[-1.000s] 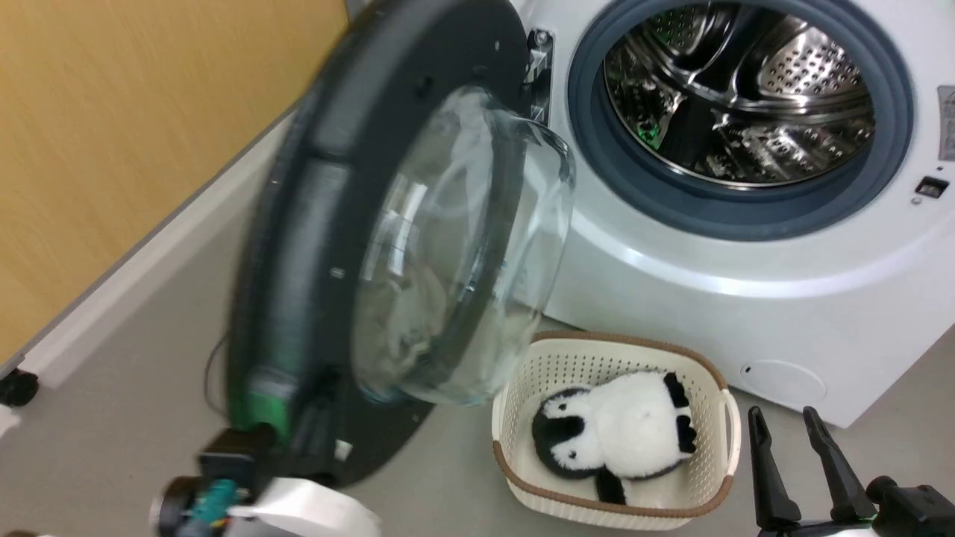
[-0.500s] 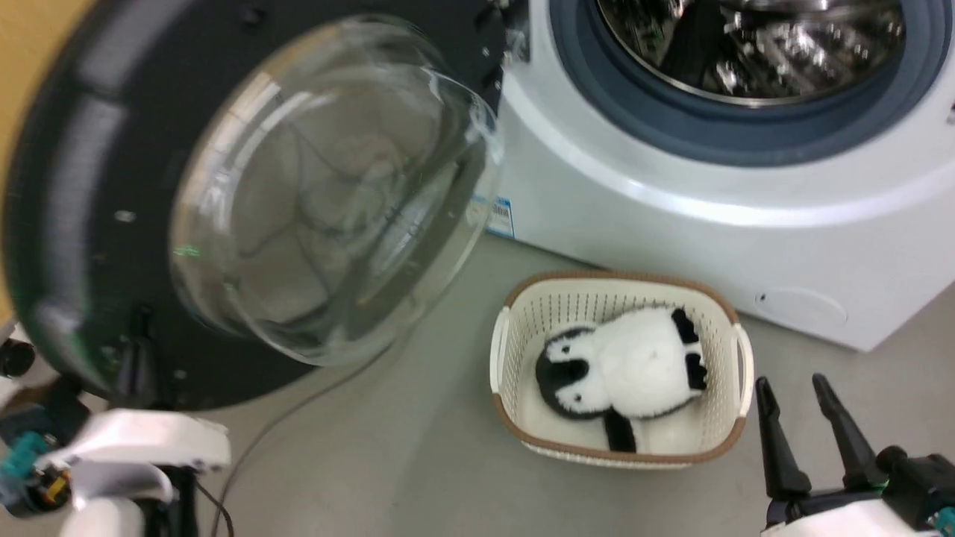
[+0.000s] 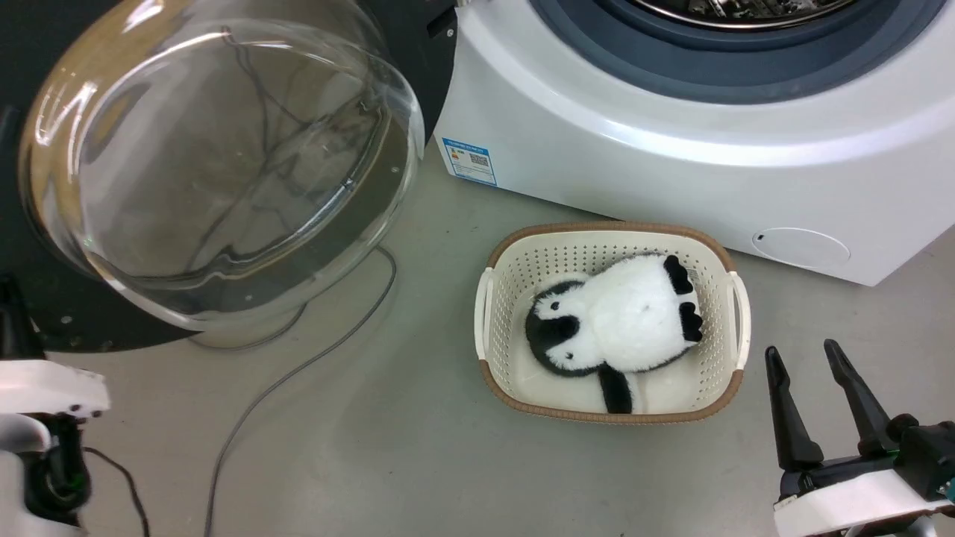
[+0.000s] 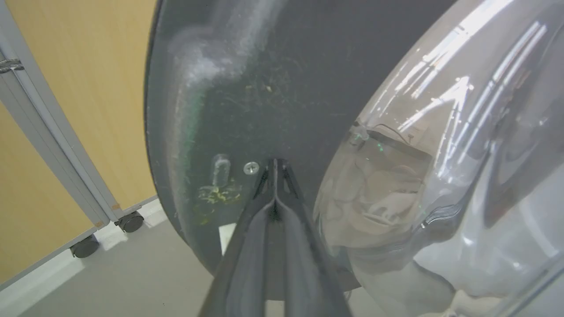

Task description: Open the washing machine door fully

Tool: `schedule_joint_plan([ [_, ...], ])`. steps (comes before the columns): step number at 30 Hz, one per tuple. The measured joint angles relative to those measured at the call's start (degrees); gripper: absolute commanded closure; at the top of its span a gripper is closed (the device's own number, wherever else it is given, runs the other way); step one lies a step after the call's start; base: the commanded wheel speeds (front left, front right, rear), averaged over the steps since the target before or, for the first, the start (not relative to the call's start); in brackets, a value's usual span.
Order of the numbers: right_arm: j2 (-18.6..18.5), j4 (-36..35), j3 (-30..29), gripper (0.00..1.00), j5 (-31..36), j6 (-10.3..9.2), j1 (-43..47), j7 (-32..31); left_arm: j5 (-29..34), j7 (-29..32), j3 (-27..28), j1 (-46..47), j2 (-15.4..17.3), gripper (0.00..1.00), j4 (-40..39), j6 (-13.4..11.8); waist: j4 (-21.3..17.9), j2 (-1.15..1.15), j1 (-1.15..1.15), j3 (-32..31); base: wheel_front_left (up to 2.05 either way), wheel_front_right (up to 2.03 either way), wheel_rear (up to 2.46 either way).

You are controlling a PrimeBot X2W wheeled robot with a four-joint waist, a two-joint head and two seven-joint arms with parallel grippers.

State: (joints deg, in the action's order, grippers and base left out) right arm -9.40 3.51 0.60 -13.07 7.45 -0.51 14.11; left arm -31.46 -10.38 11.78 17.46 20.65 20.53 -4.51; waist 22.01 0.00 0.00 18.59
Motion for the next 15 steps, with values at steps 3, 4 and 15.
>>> schedule_joint_plan([
  [3, -0.01, -0.1, -0.21, 0.0, 0.0, -0.01, 0.0, -0.33, -0.08, -0.8, 0.42, 0.68, 0.83, 1.0, 1.51, 0.24, -0.17, 0.0, 0.0, 0.24, 0.0, 0.0, 0.0],
  [4, -0.03, -0.1, -0.23, 0.0, 0.0, 0.0, 0.0, -0.35, -0.08, -0.88, 0.38, 0.85, 0.89, 1.0, 1.9, 0.51, -0.2, 0.0, 0.0, 0.23, 0.0, 0.0, 0.0],
  [15, 0.52, 1.11, 0.07, 0.0, -0.1, 0.0, 0.01, -0.31, 0.82, -1.87, -2.22, 1.26, 0.65, 1.0, 2.47, 1.99, -0.7, 0.0, 0.0, -2.71, 0.0, 0.0, 0.0],
])
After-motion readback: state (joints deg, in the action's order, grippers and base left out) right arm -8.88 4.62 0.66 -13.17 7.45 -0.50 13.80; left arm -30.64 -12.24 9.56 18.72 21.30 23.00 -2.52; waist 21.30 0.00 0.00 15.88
